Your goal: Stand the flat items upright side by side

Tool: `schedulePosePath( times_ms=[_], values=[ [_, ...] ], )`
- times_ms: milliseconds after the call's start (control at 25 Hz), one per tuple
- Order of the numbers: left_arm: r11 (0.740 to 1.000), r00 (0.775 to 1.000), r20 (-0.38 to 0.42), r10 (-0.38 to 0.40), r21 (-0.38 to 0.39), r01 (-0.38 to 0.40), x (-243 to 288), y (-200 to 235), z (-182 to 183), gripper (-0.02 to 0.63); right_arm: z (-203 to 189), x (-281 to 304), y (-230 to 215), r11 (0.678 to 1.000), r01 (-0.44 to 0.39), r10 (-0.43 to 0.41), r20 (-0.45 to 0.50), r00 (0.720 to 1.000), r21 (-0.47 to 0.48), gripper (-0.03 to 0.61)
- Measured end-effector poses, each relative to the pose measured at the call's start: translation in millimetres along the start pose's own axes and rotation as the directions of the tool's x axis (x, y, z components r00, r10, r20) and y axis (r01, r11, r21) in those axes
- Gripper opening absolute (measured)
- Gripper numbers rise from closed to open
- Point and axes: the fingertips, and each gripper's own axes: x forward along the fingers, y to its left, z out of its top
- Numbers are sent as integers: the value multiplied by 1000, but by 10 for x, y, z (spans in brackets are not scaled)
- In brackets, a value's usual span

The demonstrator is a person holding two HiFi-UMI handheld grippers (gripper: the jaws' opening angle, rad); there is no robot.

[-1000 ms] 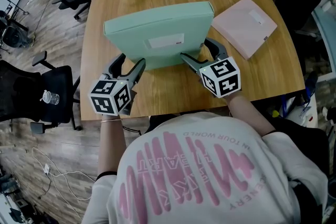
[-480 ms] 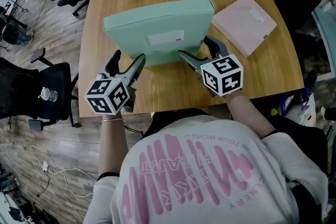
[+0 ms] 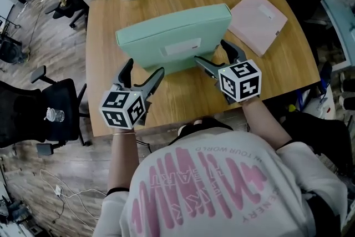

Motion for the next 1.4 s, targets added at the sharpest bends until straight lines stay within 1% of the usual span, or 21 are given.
schedulePosePath(
  times_ms=[160, 400, 520, 640, 760, 880, 1000, 1080, 1160, 1200, 1240, 1280, 1320, 1400],
  values=[
    [998, 998, -17, -55, -27, 54, 19, 51, -19, 453, -7, -60, -29, 997, 49, -49, 4, 999, 58, 445],
    [993, 992, -37, -119, -26, 118, 67, -15, -82, 456, -79, -221, 1, 991, 94, -96, 13, 995, 90, 445],
    [991, 991, -33, -132, -34, 131, 101, -39, -104, 463, -101, -289, 7, 989, 110, -113, 24, 993, 103, 445],
    [992, 992, -29, -122, -37, 121, 101, -60, -141, 463, -159, -322, 36, 989, 104, -107, 17, 994, 102, 445],
    [995, 995, -30, -94, -48, 92, 66, -38, -170, 463, -176, -367, 22, 990, 99, -101, 17, 995, 98, 445],
    [996, 996, -66, -59, -68, 55, -21, 6, -260, 463, -171, -429, -69, 990, 95, -98, 22, 995, 106, 445],
    [995, 994, -103, -18, -102, 7, -131, -9, -419, 463, -259, -514, -212, 990, 85, -87, 13, 996, 113, 445],
    [995, 991, -136, 14, -99, -28, -210, -71, -549, 463, -320, -564, -333, 991, 68, -70, 8, 998, 112, 445],
    [994, 983, -180, 38, -92, -55, -272, -213, -702, 463, -368, -630, -494, 994, 49, -49, -2, 999, 96, 445],
    [994, 979, -199, 37, -97, -58, -284, -341, -772, 463, -402, -684, -595, 995, 43, -42, -11, 999, 85, 445],
    [993, 976, -216, 21, -110, -46, -275, -523, -832, 462, -453, -757, -707, 996, 41, -39, -23, 999, 79, 445],
    [992, 973, -230, -13, -127, -16, -240, -757, -880, 462, -521, -849, -826, 996, 42, -39, -37, 999, 79, 445],
    [989, 968, -243, -63, -142, 29, -170, -1029, -919, 460, -596, -952, -952, 996, 46, -42, -51, 998, 83, 445],
    [979, 949, -265, -170, -152, 132, 83, -1584, -952, 459, -722, -1153, -1241, 995, 55, -49, -75, 996, 88, 445]
  ],
)
